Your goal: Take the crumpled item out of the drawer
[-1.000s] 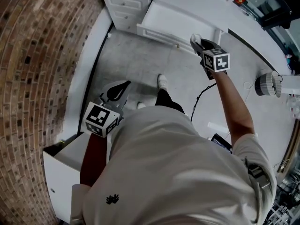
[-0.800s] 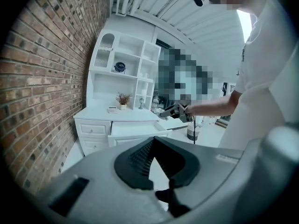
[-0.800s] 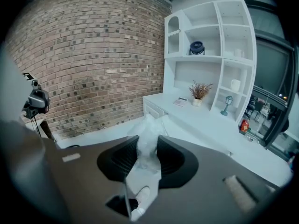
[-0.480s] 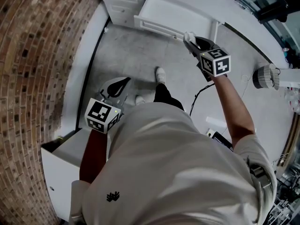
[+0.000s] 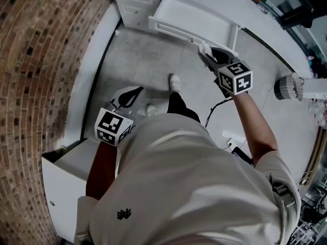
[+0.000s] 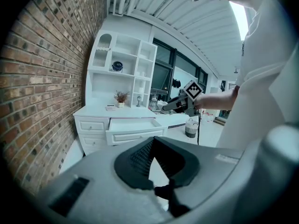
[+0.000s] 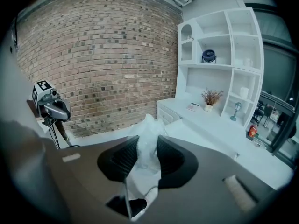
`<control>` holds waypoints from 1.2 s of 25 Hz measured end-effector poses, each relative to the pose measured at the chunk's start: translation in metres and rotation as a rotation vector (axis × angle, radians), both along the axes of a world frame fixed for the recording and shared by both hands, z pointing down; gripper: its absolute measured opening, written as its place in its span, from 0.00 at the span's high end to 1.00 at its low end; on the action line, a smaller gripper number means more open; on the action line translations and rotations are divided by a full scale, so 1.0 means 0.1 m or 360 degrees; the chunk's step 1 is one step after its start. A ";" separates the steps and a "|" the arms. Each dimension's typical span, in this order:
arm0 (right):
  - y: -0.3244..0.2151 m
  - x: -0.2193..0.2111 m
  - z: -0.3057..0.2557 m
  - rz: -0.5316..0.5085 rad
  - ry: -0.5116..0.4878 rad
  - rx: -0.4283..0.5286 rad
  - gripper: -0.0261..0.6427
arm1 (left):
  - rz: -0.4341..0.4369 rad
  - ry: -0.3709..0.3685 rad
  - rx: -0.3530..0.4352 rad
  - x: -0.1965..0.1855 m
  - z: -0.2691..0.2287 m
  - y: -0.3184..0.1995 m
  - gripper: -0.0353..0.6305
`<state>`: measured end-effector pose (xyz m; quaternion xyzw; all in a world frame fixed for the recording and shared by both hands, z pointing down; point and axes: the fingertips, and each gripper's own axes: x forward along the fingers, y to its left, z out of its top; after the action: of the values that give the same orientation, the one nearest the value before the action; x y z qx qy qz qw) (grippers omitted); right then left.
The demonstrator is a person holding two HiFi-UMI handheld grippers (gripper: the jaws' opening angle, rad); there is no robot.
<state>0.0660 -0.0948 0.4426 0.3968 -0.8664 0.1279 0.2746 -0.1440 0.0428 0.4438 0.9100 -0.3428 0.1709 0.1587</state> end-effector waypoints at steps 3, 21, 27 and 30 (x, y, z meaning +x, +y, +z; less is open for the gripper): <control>0.09 -0.03 -0.03 -0.0022 -0.0012 -0.0006 0.77 | -0.0005 0.0004 0.0004 0.01 -0.01 0.05 0.94; 0.20 -0.05 -0.10 -0.0052 -0.0071 -0.0014 0.78 | 0.0030 -0.0005 -0.0011 0.13 -0.01 0.05 0.94; 0.16 -0.03 -0.09 -0.0044 -0.0080 -0.0022 0.78 | 0.0057 -0.0004 -0.0031 0.18 0.02 -0.02 0.94; 0.13 -0.03 -0.09 -0.0043 -0.0082 -0.0025 0.78 | 0.0065 -0.0006 -0.0041 0.19 0.03 -0.05 0.94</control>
<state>0.0633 -0.0813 0.4338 0.3794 -0.8776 0.1411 0.2569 -0.1253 0.0374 0.4472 0.9145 -0.3220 0.1801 0.1662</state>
